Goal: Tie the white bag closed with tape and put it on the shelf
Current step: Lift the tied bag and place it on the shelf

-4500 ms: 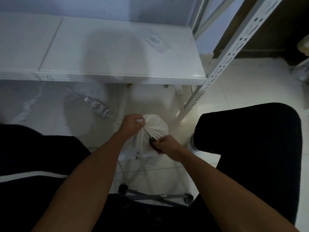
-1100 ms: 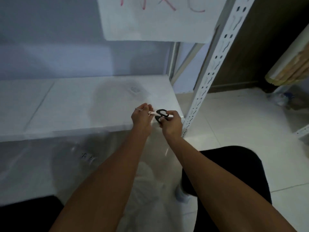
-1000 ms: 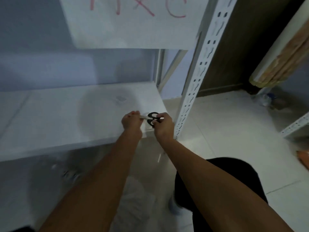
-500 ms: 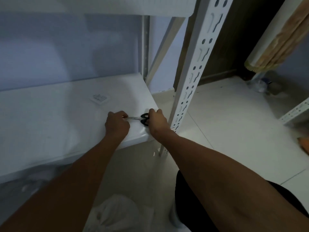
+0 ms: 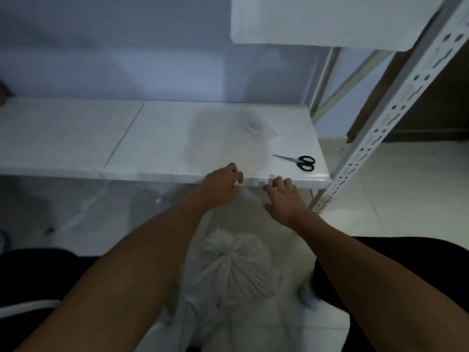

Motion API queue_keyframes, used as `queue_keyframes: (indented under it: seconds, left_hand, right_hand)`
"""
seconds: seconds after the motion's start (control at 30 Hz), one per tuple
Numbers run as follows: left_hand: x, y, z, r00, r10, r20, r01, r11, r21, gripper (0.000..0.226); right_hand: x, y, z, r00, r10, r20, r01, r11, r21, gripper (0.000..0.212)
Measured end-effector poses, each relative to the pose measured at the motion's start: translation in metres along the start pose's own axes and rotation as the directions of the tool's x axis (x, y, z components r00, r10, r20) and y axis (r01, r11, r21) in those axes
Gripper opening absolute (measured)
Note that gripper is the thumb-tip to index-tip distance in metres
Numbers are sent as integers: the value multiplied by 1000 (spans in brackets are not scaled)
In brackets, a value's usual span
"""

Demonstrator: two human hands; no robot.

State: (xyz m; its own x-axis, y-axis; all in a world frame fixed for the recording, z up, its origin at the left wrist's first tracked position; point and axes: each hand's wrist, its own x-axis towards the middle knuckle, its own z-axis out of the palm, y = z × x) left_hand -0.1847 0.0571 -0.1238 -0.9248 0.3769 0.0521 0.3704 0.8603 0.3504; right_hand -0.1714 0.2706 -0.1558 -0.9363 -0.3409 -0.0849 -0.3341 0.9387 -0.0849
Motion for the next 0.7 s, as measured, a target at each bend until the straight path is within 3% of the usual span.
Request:
queue_keyframes:
  seconds: [0.1,0.23,0.4,0.53,0.63,0.7]
  left_hand:
    - [-42,-21,2,994,-51,99,52,999,-9,28]
    - [-97,-31,18,911,-295,289,299,954,29,42]
    - [-155,-46,54,824,-435,364,469,883,-6,45]
    - [-178,-43,86,673,-594,440,717,670,-193,67]
    - [-174,-39,104,573,-696,432,819,505,-273,97]
    - [-172,-36,113,487,-736,470,872,378,-311,104]
  right_hand:
    - [-22,-28,9,989,33,146,-44,996,76,62]
    - [-52,-51,25,952,129,277,-193,957,215,67]
    - [-80,-64,53,872,321,370,-463,785,410,71]
    - [-84,-68,75,782,459,422,-623,599,504,79]
    - [-85,-69,95,729,489,478,-682,469,561,85]
    - [-88,-71,107,707,499,500,-699,391,598,86]
